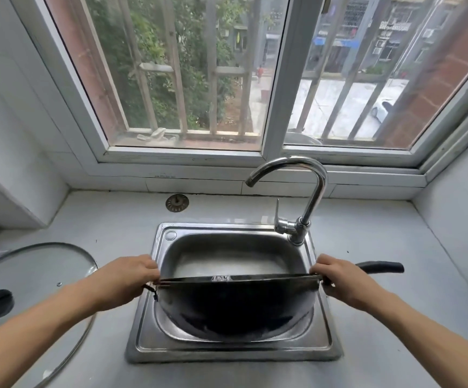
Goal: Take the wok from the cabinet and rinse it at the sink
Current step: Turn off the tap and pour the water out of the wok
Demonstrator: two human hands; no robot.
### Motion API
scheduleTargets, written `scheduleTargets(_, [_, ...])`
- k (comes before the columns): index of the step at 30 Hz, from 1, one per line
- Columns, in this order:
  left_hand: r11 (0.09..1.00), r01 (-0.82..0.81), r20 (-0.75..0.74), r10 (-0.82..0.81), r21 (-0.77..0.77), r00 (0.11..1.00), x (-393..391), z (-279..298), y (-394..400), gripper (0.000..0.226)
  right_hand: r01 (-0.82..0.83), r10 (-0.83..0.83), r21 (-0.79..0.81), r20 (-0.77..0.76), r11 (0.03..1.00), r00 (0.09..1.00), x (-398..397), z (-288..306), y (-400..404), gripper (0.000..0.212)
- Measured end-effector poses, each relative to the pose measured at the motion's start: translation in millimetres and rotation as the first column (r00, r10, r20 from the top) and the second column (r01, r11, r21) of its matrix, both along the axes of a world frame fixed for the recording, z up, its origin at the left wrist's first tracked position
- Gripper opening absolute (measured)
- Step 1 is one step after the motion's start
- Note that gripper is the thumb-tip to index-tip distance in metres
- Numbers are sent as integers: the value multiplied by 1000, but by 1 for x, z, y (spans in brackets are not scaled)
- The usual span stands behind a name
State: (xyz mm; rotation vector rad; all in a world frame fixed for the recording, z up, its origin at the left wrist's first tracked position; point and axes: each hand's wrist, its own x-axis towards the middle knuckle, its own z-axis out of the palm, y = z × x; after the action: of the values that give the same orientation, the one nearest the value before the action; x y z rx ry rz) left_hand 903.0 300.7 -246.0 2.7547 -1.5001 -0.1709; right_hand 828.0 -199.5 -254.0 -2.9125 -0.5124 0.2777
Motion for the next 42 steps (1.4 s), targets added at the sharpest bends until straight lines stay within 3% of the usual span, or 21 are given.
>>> scheduleTargets(4, [1000, 4, 81, -4, -4, 997, -9, -5, 3, 49, -8, 8, 35, 23, 999, 1000, -6, 8, 3, 31])
scheduleTargets(7, [1000, -7, 49, 8, -14, 999, -11, -7, 6, 49, -10, 10, 47, -3, 999, 1000, -5, 10, 6, 30])
scheduleTargets(11, [990, -142, -203, 135, -21, 970, -4, -2, 13, 49, -28, 27, -10, -101, 1000, 994, 0, 15, 8, 22])
scheduleTargets(13, [981, -186, -252, 166, -57, 953, -3, 1, 17, 51, -17, 19, 20, -111, 1000, 994, 1, 16, 10, 18])
scheduleTargets(17, [995, -80, -43, 77, -56, 996, -10, 6, 20, 51, 0, 5, 63, -85, 998, 996, 0, 14, 12, 28])
scheduleTargets(20, [995, -98, 65, 99, -19, 993, -18, -1, 20, 54, 15, -11, 81, -54, 997, 998, -1, 13, 14, 34])
scheduleTargets(28, [984, -175, 24, 176, -25, 984, -17, 10, 18, 60, 30, -26, 47, -82, 998, 996, -1, 18, 12, 27])
scheduleTargets(32, [985, -174, 73, 173, 6, 982, -22, 12, 16, 61, 42, -36, 68, -81, 997, 996, -3, 24, 11, 33])
scheduleTargets(38, [986, -163, 134, 158, 25, 978, -33, 24, 2, 54, 39, -39, 102, -3, 994, 999, -6, 30, 7, 41])
scheduleTargets(42, [960, -266, 99, 257, 92, 961, -47, 47, -11, 68, 13, -28, 152, 94, 988, 995, -10, 28, 1, 41])
